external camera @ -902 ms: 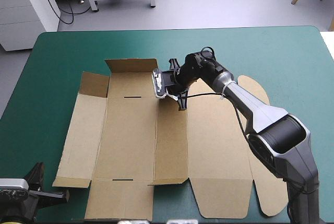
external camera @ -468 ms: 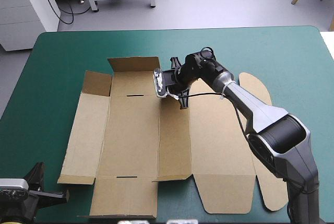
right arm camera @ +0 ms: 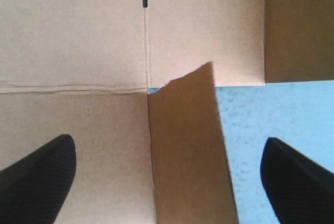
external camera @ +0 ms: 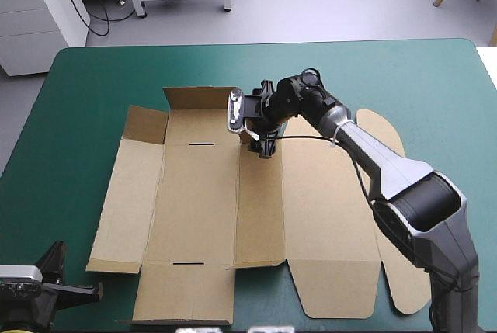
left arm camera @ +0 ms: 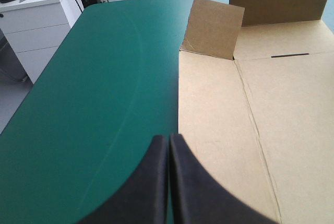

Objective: Fold the box

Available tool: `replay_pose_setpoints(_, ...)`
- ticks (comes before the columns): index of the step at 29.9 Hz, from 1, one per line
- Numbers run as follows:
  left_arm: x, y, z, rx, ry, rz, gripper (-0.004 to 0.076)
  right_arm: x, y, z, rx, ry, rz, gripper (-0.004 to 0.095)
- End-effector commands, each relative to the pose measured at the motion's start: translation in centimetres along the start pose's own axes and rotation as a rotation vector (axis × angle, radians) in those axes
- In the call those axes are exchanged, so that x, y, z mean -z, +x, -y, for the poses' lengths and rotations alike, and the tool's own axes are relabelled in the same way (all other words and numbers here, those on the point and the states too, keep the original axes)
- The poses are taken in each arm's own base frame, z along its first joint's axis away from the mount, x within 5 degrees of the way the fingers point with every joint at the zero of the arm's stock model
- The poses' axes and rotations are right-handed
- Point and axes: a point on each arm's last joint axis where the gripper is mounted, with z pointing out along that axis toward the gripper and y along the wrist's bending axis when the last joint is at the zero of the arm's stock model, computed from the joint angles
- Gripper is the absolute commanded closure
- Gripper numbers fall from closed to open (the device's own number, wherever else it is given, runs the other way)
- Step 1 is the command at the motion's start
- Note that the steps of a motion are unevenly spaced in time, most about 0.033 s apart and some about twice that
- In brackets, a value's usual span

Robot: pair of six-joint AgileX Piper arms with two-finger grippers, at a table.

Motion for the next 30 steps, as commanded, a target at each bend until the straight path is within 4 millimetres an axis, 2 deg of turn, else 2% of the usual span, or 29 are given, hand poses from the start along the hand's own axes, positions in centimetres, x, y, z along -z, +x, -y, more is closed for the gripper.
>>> replay_pose_setpoints(1,0.6,-1.2,0.0,0.008,0.006,0.109,0.0734,7.6,-2.2,1.2,-0.036,0.153,0.110,0.0008)
replay_pose_setpoints(5,0.6,-1.2,0.0,0.010,0.006,0.109,0.0734,11.4,-2.7,1.1,-0.129,0.209,0.147,0.0087)
replay_pose_setpoints(8,0.6,-1.2,0.0,0.010,0.006,0.109,0.0734,14.2,-2.8,1.0,-0.256,0.256,0.171,0.0218)
replay_pose_setpoints(10,0.6,-1.2,0.0,0.010,0.006,0.109,0.0734,15.5,-2.7,0.9,-0.331,0.277,0.170,0.0353)
replay_pose_setpoints(13,0.6,-1.2,0.0,0.010,0.006,0.109,0.0734,16.8,-2.4,0.7,-0.428,0.288,0.153,0.0641)
replay_pose_setpoints(15,0.6,-1.2,0.0,0.008,0.005,0.109,0.0734,17.1,-2.2,0.5,-0.502,0.282,0.141,0.0870)
replay_pose_setpoints(16,0.6,-1.2,0.0,0.008,0.005,0.109,0.0734,17.2,-2.1,0.4,-0.537,0.278,0.141,0.0923)
replay_pose_setpoints(20,0.6,-1.2,0.0,0.010,0.006,0.109,0.0706,17.1,-2.0,0.3,-0.672,0.263,0.142,0.0912)
replay_pose_setpoints(22,0.6,-1.2,0.0,0.010,0.006,0.109,0.0633,17.3,-1.7,0.5,-0.707,0.292,0.122,0.0912)
replay_pose_setpoints(24,0.6,-1.2,0.0,0.010,0.006,0.109,0.0513,17.6,-1.1,0.6,-0.741,0.340,0.074,0.0912)
replay_pose_setpoints(26,0.6,-1.2,0.0,0.012,0.006,0.109,0.0326,18.3,-0.4,0.3,-0.783,0.383,0.042,0.0912)
replay_pose_setpoints(28,0.6,-1.2,0.0,0.012,0.006,0.109,0.0178,18.8,0.1,-0.4,-0.811,0.403,0.040,0.0912)
replay_pose_setpoints(30,0.6,-1.2,0.0,0.012,0.006,0.107,0.0084,19.3,0.8,-1.6,-0.841,0.406,0.058,0.0912)
